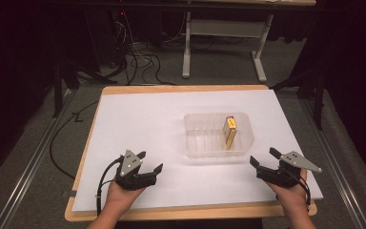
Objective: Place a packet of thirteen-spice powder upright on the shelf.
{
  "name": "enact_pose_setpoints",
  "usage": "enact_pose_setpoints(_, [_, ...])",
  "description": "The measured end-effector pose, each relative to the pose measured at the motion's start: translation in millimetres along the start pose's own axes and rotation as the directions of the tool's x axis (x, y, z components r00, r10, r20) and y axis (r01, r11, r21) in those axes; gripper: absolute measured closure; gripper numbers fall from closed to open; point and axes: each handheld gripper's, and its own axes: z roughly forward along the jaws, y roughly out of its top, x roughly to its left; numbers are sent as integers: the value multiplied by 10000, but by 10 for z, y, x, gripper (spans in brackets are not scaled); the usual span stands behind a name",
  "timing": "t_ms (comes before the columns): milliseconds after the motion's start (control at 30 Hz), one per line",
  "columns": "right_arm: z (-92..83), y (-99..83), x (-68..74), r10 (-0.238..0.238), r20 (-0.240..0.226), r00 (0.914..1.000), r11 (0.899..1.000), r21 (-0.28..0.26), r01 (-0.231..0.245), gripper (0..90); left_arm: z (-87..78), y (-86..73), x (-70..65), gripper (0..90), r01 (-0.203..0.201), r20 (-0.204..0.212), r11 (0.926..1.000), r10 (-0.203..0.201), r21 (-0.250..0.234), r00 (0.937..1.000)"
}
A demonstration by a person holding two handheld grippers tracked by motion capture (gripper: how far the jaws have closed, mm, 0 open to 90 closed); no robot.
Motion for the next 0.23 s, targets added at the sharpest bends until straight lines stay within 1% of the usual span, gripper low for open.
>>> enact_pose_setpoints(33, [11, -5, -8, 16, -33, 10000, 10000, 40, -16, 153, 4, -1, -1, 253, -12, 9, 10000, 12, 21, 10000])
enact_pose_setpoints(67, [22, -13, -15, -31, 8, 10000, 10000, 83, 30, 153, 8, -2, -2, 253, -28, 6, 10000, 28, 32, 10000])
enact_pose_setpoints(233, [47, -39, -32, 72, 130, 9999, 9997, 220, -75, 154, 10, -9, 5, 253, -49, 23, 10000, 49, 82, 10000])
